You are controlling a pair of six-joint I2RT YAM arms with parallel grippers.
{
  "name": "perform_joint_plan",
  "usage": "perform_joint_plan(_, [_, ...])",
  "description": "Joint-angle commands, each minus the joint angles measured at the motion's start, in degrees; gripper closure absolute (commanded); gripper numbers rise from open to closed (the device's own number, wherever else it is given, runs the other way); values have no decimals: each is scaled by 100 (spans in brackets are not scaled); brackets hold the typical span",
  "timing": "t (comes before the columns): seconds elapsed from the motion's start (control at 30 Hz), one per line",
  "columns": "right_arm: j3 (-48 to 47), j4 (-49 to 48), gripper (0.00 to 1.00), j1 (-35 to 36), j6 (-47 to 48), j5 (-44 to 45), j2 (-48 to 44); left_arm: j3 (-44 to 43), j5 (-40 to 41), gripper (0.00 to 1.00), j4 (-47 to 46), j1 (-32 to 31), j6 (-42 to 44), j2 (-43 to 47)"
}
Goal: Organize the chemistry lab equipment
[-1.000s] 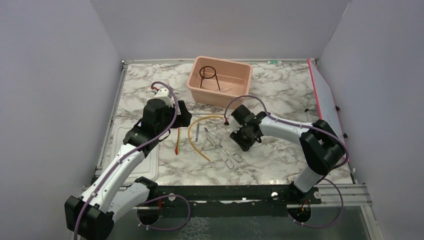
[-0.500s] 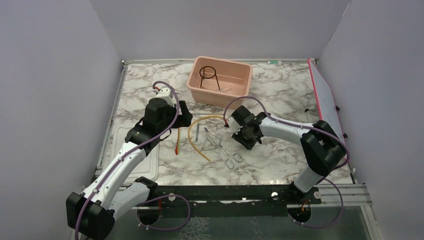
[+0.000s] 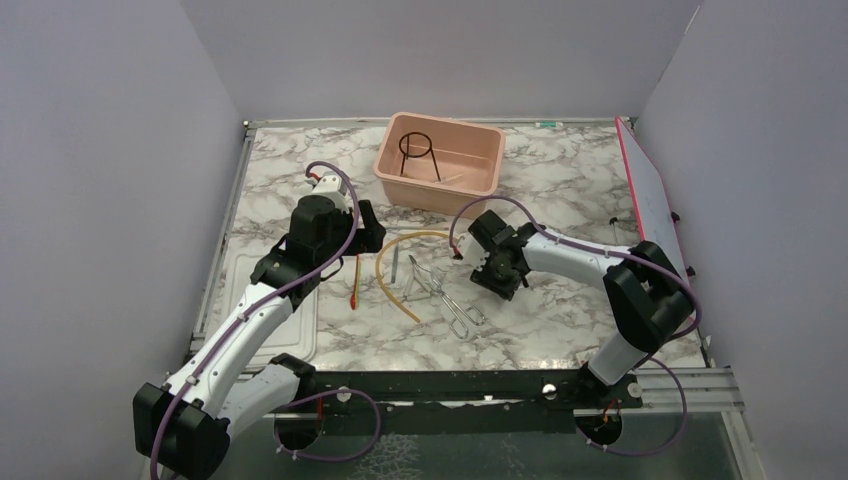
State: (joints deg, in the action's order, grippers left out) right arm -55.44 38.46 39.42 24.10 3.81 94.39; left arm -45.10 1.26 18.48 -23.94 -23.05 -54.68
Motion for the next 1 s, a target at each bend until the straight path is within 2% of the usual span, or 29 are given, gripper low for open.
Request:
perform_joint_plan(0.0, [38,224,52,-19,144,-188,-99,8,-121,13,-152,39,-9,-4])
perform_joint_plan(0.27, [82,221,61,-132,299,-136,2,-3,-118,13,-152,39,-3,-29])
perform_joint_plan(0.5, [-112,233,80,-137,278,-633,64,0,-117,13,-152,46,-2,-26])
perform_joint_plan(0.6, [-275,214,84,-136,129,-907,-4,1,-117,13,-152,46,1,-25])
perform_joint_plan(0.83, [-443,43,85,-137,-231,-1264,-357,34,-342,13,-190,48,-23,-28])
perform_joint_plan(0.97, [-455,-333,85,-137,-518,-1588,-904,90,-669,14,-336,48,-78,-34])
